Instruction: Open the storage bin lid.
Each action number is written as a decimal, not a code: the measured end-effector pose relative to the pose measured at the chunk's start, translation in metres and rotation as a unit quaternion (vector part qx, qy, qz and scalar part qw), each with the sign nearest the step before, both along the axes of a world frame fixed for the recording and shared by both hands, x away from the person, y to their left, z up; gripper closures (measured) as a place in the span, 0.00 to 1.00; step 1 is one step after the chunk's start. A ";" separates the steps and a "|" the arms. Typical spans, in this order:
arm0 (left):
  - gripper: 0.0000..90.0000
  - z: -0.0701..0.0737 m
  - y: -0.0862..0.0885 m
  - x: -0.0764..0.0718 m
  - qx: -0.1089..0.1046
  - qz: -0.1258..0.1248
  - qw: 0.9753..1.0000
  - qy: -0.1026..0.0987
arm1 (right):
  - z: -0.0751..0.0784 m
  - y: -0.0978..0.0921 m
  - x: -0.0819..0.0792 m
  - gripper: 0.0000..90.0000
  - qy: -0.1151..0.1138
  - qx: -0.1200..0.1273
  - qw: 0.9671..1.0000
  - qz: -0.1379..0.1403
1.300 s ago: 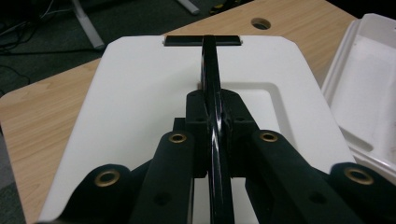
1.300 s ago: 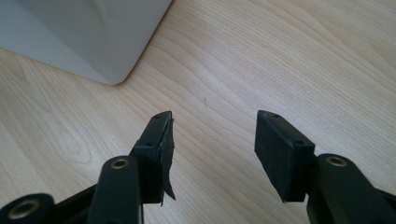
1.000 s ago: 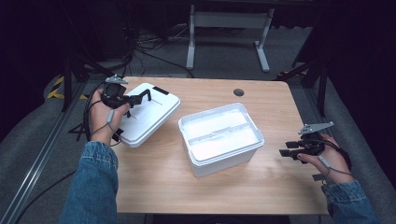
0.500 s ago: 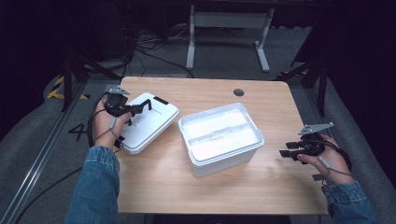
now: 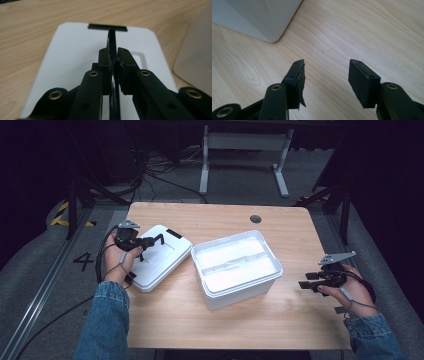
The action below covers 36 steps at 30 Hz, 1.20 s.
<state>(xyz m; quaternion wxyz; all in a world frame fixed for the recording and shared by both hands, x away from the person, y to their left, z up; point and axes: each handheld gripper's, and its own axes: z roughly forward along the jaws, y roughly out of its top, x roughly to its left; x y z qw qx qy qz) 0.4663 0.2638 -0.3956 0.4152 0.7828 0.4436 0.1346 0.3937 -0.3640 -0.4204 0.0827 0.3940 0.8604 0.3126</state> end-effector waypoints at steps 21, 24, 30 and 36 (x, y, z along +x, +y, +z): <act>0.72 0.007 -0.013 -0.015 0.025 0.001 1.000 -0.011 | -0.001 0.002 0.001 0.53 0.003 -0.002 1.000 0.003; 0.66 0.013 -0.017 -0.022 0.038 -0.001 0.999 -0.011 | -0.002 0.003 0.002 0.53 0.002 -0.004 1.000 0.003; 0.54 0.028 -0.029 -0.046 0.049 -0.017 0.999 -0.004 | -0.002 0.004 0.003 0.53 0.003 -0.005 1.000 0.003; 0.50 0.037 -0.037 -0.069 0.065 -0.031 0.997 -0.003 | -0.003 0.004 0.005 0.53 0.003 -0.005 1.000 0.003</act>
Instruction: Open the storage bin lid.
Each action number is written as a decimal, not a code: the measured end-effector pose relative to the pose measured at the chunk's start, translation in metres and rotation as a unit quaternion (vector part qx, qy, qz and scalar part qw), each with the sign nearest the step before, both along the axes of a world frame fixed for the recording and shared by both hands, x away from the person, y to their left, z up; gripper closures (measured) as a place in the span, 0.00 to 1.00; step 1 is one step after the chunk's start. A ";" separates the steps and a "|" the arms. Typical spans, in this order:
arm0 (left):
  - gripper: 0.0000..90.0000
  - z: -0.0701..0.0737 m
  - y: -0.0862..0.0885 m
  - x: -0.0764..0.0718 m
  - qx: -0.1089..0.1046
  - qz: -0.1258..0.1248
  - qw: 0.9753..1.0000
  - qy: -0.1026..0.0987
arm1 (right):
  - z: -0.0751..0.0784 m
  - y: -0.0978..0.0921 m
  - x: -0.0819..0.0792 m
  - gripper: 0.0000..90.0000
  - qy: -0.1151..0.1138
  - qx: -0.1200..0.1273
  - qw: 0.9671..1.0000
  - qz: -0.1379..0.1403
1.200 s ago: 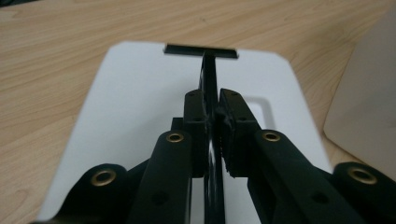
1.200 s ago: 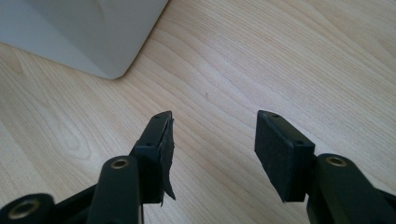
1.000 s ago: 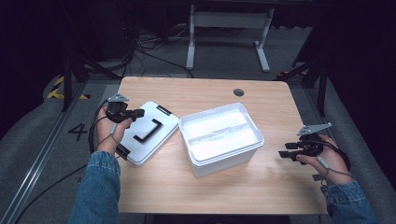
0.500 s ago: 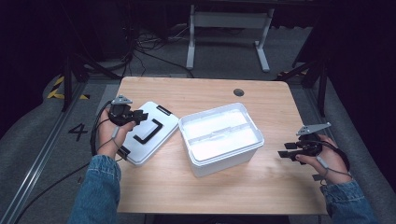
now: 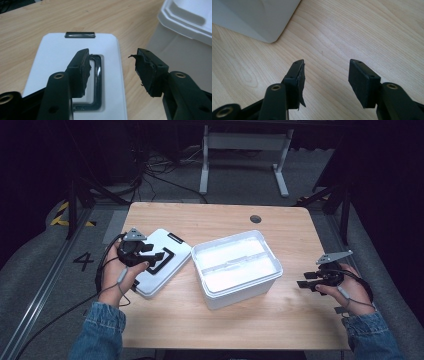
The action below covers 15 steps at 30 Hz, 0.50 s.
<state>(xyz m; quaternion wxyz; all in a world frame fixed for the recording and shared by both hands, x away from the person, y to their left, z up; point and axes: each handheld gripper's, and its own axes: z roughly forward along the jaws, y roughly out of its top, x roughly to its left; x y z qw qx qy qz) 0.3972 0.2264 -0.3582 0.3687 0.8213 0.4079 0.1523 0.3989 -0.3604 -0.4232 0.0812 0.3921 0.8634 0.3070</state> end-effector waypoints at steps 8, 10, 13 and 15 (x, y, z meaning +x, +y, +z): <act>0.48 -0.001 -0.004 -0.027 0.020 -0.006 1.000 0.003 | 0.003 0.001 0.003 0.53 -0.003 0.002 1.000 0.000; 0.48 -0.006 -0.005 -0.033 0.026 -0.003 1.000 0.013 | 0.004 0.001 0.005 0.53 -0.004 0.003 1.000 0.002; 0.45 -0.018 -0.005 -0.040 0.032 -0.005 0.999 0.025 | 0.004 0.003 0.008 0.53 -0.006 0.003 1.000 0.004; 0.44 -0.023 -0.005 -0.042 0.039 -0.004 0.999 0.028 | 0.003 0.005 0.009 0.53 -0.004 0.001 1.000 0.007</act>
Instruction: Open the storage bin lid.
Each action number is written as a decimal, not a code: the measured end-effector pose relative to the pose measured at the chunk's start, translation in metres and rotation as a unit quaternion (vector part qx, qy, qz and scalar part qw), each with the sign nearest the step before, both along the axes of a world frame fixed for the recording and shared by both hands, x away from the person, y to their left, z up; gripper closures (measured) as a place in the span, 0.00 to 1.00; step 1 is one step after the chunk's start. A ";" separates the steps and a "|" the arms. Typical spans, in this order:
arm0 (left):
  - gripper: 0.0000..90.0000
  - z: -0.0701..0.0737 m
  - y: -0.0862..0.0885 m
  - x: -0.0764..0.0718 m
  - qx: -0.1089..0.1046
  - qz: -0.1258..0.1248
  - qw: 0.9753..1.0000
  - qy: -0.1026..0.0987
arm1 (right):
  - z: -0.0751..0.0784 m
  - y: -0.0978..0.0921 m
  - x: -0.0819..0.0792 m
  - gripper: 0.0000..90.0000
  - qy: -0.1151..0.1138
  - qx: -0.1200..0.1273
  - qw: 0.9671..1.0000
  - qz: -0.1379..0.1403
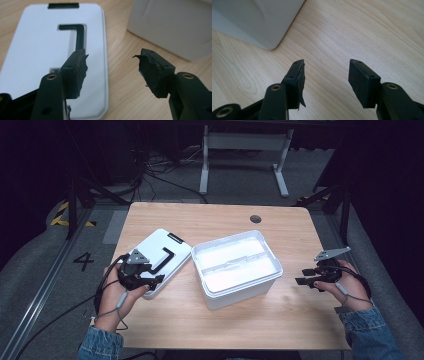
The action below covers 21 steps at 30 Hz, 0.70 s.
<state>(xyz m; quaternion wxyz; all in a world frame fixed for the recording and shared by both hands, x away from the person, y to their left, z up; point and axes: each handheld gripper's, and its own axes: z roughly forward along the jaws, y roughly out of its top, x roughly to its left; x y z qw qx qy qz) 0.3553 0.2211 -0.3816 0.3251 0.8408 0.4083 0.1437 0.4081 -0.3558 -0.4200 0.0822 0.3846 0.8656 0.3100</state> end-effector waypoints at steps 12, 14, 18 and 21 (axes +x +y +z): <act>0.40 -0.047 -0.004 -0.013 0.027 -0.008 0.998 0.047 | -0.003 0.010 0.008 0.53 0.005 -0.009 1.000 0.009; 0.40 -0.052 -0.005 -0.014 0.027 -0.008 0.998 0.052 | -0.004 0.011 0.009 0.53 0.008 -0.009 1.000 0.011; 0.38 -0.056 -0.007 -0.017 0.026 -0.010 0.998 0.049 | -0.006 0.012 0.010 0.53 0.009 -0.013 1.000 0.013; 0.38 -0.059 -0.011 -0.021 0.029 -0.015 0.998 0.049 | -0.008 0.013 0.010 0.53 0.010 -0.015 1.000 0.014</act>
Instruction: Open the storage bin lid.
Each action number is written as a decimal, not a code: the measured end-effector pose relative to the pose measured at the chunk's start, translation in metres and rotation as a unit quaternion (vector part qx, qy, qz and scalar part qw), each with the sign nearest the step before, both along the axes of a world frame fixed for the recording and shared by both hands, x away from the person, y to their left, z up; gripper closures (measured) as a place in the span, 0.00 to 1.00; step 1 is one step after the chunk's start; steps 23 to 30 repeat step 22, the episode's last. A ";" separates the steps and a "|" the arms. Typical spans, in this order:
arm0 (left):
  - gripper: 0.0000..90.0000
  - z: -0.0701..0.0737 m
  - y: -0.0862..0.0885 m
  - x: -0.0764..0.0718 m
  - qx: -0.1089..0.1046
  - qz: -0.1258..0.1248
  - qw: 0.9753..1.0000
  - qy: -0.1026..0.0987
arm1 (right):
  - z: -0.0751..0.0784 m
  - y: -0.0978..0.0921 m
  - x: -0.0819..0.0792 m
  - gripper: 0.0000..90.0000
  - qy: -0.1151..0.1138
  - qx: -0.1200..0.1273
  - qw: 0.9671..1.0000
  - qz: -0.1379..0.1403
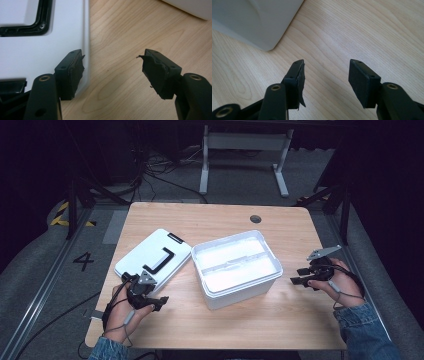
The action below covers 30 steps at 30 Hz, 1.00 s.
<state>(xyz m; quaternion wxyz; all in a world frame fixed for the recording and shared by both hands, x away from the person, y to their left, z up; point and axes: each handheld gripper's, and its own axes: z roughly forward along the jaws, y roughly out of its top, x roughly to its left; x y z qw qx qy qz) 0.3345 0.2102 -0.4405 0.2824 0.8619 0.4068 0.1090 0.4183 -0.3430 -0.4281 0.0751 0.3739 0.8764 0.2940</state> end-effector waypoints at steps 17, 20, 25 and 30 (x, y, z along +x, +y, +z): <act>0.35 -0.017 -0.025 -0.015 -0.011 -0.065 0.998 -0.014 | -0.007 0.003 0.000 0.53 0.006 -0.005 1.000 0.005; 0.34 -0.019 -0.027 -0.014 -0.012 -0.066 0.998 -0.014 | -0.008 0.004 0.000 0.53 0.008 -0.006 1.000 0.005; 0.34 -0.020 -0.028 -0.015 -0.012 -0.064 0.998 -0.013 | -0.008 0.004 0.000 0.53 0.008 -0.006 1.000 0.004; 0.34 -0.020 -0.028 -0.015 -0.012 -0.064 0.998 -0.013 | -0.008 0.004 0.000 0.53 0.008 -0.006 1.000 0.004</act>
